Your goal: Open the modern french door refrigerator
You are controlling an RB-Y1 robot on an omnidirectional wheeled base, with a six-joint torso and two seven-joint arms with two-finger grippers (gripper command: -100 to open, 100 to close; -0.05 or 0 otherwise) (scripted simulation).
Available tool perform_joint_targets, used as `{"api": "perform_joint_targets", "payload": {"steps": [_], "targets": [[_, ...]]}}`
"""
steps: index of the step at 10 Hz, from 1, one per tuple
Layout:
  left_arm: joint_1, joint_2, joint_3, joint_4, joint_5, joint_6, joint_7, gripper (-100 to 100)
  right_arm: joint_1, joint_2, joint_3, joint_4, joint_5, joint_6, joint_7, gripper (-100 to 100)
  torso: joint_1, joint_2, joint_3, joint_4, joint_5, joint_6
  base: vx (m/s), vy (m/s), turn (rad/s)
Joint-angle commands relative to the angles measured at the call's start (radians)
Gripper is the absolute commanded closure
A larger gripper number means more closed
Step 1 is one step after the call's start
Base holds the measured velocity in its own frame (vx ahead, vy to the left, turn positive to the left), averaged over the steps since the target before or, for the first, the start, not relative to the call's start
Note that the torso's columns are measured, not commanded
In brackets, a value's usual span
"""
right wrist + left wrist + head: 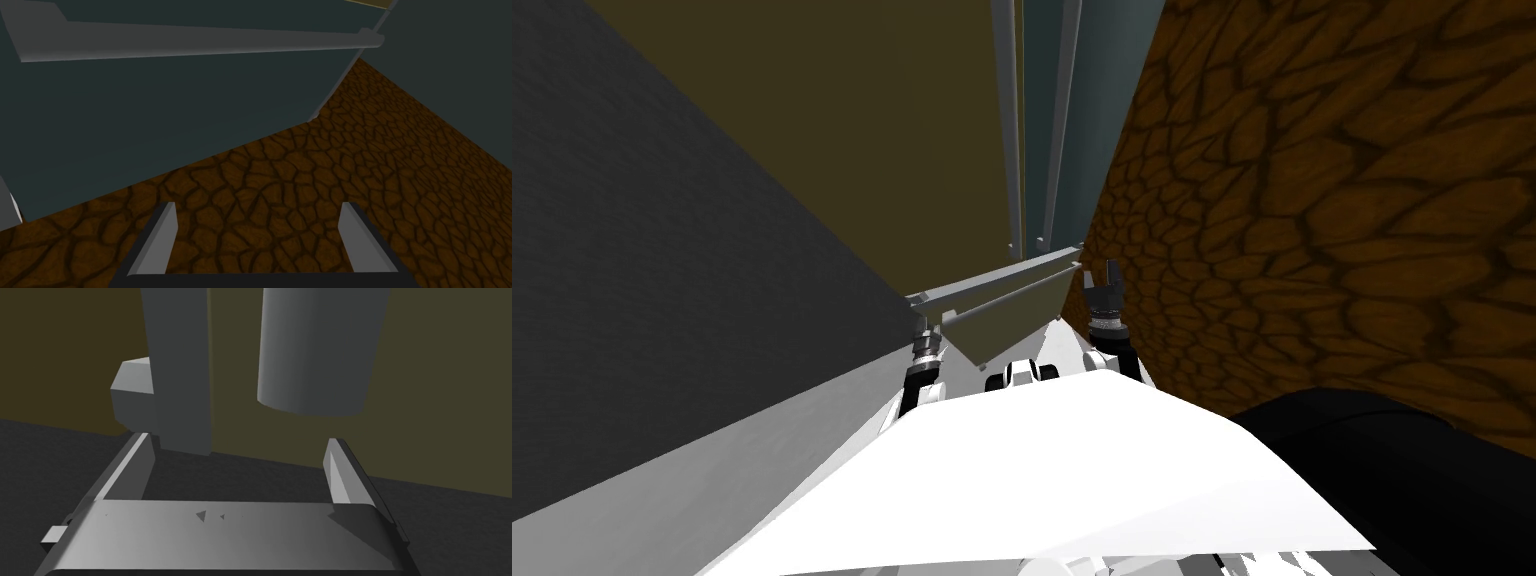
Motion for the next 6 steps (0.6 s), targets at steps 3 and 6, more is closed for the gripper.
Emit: {"api": "perform_joint_targets", "payload": {"steps": [3,6], "targets": [[-0.021,-0.077,0.029,0.097,0.019,-0.031,-0.001,-100,0.0,0.0,0.0,0.0,0.0,0.0,0.0,0,0.001,0.0,0.0,0.0,0.0,0.0,0.064,-0.086,0.065],[-0.026,-0.103,0.033,0.11,0.02,-0.034,-0.002,-100,0.0,0.0,0.0,0.0,0.0,0.0,0.0,0,0.002,0.001,0.0,0.0,0.001,0.0,0.038,-0.049,0.023]]}}
